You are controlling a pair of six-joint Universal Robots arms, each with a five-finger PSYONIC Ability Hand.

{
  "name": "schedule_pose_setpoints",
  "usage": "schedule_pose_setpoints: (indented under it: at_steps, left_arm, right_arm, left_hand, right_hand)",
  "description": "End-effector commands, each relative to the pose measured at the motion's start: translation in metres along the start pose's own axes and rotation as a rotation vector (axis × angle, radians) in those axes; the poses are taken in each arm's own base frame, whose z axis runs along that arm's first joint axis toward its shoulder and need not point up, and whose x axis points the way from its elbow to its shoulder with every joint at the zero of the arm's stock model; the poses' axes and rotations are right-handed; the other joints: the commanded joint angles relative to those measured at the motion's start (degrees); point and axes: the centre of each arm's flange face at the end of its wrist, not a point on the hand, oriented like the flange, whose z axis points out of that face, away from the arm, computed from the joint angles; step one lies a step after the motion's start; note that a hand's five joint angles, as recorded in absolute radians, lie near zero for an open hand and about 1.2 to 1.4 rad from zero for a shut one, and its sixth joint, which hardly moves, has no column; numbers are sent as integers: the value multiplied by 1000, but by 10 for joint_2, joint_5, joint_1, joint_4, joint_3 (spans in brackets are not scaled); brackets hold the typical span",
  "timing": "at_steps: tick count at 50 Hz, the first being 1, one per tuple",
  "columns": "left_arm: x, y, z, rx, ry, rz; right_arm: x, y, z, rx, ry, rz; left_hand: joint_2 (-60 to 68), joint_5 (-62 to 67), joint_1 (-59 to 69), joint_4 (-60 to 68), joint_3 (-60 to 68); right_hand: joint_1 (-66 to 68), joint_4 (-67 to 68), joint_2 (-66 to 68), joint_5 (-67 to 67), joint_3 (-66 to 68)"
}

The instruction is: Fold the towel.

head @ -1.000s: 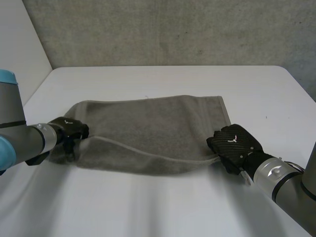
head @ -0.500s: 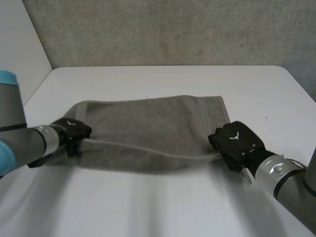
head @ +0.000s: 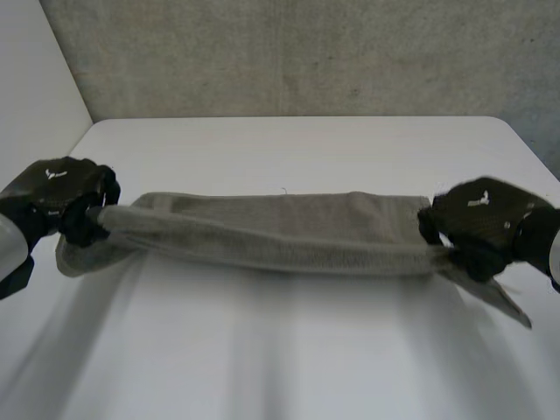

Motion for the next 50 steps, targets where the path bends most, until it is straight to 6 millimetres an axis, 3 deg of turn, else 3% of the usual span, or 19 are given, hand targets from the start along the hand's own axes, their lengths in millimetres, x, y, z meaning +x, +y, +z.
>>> schedule_pose_setpoints:
  at_steps: [1,5,9,13,17,19,21,23,24,25,26,29,34,42,50]
  left_arm:
    - [-4,19,-2,-18,4,-23]
    - [-5,24,2,-16,6,-25]
    - [-10,31,19,-2,-1,-13]
    - [-14,31,37,26,-6,3]
    - [-16,30,66,42,2,-3]
    - [-13,28,76,46,2,1]
    - [-7,29,99,37,-9,17]
    - [-9,29,111,40,-33,23]
    - [-9,29,111,41,-33,23]
    - [-13,30,124,38,-56,17]
    - [-15,33,137,36,-72,19]
    - [-16,36,149,36,-79,24]
    - [-20,47,180,37,-94,27]
    - [-30,60,204,20,-188,28]
    - [-26,79,215,-8,-178,25]
  right_arm:
    - [-12,14,3,-104,-119,-138]
    - [-8,18,14,-121,-148,-166]
    - [-2,18,29,-119,-155,-187]
    - [17,17,60,-109,-132,-215]
    - [21,10,83,-61,-115,-267]
    - [20,1,108,-12,-82,-334]
    - [23,-1,120,5,-56,-358]
    - [28,-3,141,42,-14,-401]
    - [28,-3,141,42,-14,-401]
    - [30,-2,150,60,2,-419]
    - [30,-4,161,89,17,-445]
    - [25,-7,171,119,30,-478]
    - [17,-4,210,183,70,-566]
    - [22,7,243,178,109,-593]
    - [25,14,264,190,131,-593]
  left_hand:
    - [23,17,23,23,10]
    - [23,17,23,23,10]
    - [23,17,23,23,10]
    - [23,17,23,23,10]
    - [23,17,23,23,10]
    - [23,17,23,23,10]
    - [23,17,23,23,10]
    - [23,17,23,23,10]
    - [23,17,23,23,10]
    - [23,17,23,23,10]
    - [23,17,23,23,10]
    - [23,17,23,23,10]
    - [23,17,23,23,10]
    - [23,17,23,23,10]
    - [23,17,23,23,10]
  right_hand:
    - [39,30,35,28,30]
    - [39,30,35,28,30]
    - [39,30,35,28,30]
    - [39,30,35,28,30]
    - [39,30,35,28,30]
    - [39,30,35,28,30]
    - [39,30,35,28,30]
    - [39,30,35,28,30]
    - [39,30,35,28,30]
    - [39,30,35,28,30]
    - [39,30,35,28,30]
    - [39,30,35,28,30]
    - [39,30,35,28,30]
    - [39,30,35,28,30]
    - [39,30,35,28,30]
